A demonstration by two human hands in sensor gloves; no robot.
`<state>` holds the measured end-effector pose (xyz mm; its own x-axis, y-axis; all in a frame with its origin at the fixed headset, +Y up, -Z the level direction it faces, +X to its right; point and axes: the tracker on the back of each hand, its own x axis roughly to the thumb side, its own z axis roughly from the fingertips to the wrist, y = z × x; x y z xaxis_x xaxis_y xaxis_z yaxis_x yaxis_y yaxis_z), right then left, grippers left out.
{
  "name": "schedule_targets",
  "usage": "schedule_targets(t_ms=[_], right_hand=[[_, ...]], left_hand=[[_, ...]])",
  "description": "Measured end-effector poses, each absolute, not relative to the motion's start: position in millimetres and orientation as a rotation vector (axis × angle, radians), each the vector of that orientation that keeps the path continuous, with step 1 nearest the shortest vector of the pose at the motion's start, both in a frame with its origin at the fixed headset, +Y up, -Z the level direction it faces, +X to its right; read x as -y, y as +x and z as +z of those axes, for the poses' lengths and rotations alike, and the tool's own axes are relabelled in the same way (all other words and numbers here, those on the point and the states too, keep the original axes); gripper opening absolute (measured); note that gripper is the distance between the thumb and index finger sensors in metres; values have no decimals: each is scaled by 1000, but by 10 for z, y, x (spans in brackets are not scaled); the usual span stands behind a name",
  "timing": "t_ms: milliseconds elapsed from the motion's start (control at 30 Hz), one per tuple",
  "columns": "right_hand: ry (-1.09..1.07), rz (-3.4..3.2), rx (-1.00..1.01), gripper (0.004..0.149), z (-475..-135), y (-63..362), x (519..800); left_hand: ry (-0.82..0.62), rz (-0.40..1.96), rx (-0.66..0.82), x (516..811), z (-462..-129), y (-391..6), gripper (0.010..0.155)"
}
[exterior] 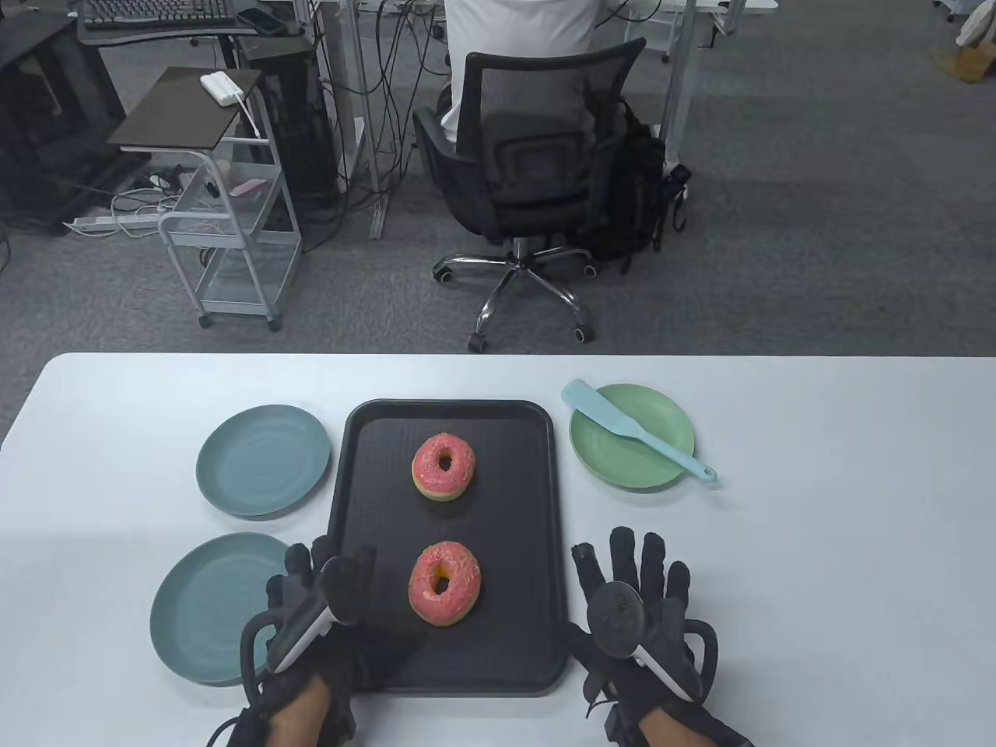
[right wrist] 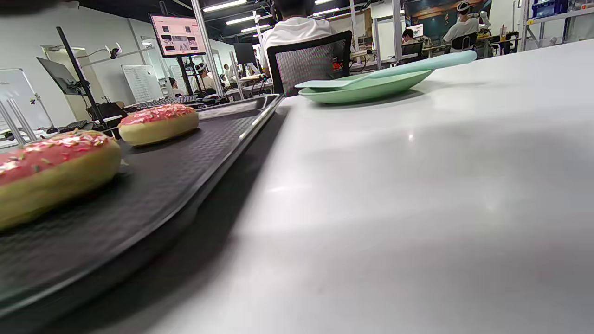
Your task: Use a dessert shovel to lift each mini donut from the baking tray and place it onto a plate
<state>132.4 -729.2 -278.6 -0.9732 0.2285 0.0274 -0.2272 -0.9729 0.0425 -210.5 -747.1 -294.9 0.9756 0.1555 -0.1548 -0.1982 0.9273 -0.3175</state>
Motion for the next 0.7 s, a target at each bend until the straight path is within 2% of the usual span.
schedule_targets(t_ms=[500,700], right_hand=[[49,2909,-66,95,-2781,1337,7298],[64,2914,-69,95,-2772,1327,7302]], left_hand=[[-342,196,-135,7465,-2954,-2140,96],[-362,221,-199,7450,-2951,-2304,96]])
